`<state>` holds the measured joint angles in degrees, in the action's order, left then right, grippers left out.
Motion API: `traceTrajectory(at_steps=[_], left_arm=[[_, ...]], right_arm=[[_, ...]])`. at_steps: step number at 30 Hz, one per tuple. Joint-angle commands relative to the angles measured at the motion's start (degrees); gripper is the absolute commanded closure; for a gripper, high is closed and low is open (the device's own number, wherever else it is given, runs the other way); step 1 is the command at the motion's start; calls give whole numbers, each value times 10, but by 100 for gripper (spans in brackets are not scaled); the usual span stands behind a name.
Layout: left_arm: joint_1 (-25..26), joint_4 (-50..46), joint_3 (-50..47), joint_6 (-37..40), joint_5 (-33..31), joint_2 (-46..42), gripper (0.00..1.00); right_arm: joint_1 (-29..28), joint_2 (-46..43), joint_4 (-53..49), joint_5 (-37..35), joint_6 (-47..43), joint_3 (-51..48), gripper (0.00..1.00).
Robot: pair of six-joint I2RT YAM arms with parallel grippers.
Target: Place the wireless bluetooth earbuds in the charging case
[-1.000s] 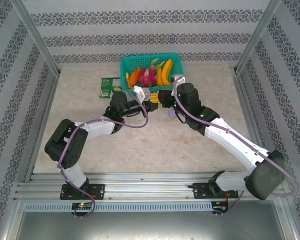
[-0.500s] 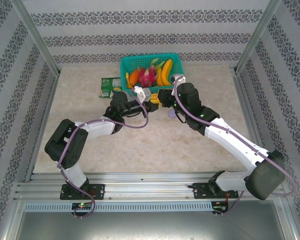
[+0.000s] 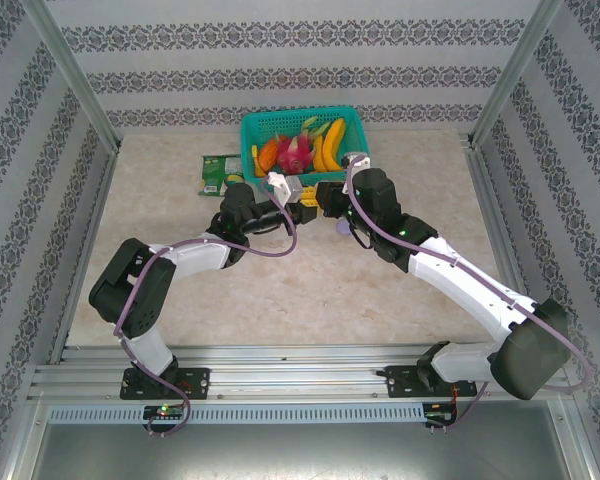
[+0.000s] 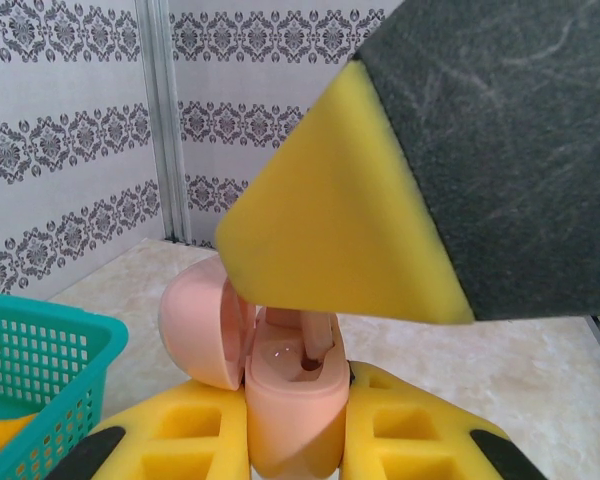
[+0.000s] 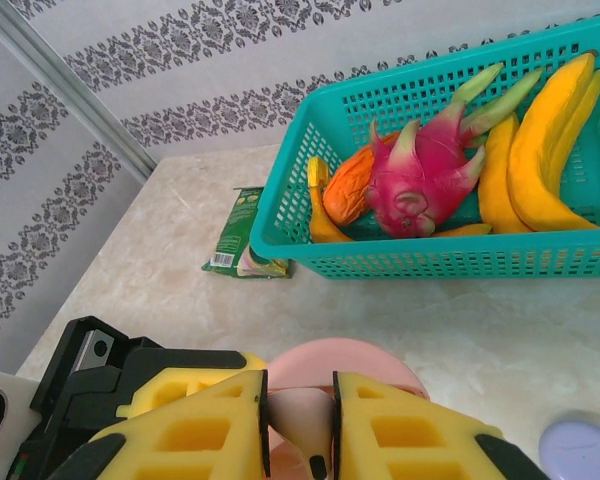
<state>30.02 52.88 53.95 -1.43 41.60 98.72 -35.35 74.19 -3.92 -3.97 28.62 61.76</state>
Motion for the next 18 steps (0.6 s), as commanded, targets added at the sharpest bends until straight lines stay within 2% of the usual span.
traceTrajectory(at_steps=[1, 18], left_arm=[[7, 10, 24, 15, 1, -26, 100], [7, 7, 29, 15, 2, -22, 100]], right_arm=[[6, 5, 8, 5, 8, -9, 78], [-9, 45, -16, 21, -21, 6, 80]])
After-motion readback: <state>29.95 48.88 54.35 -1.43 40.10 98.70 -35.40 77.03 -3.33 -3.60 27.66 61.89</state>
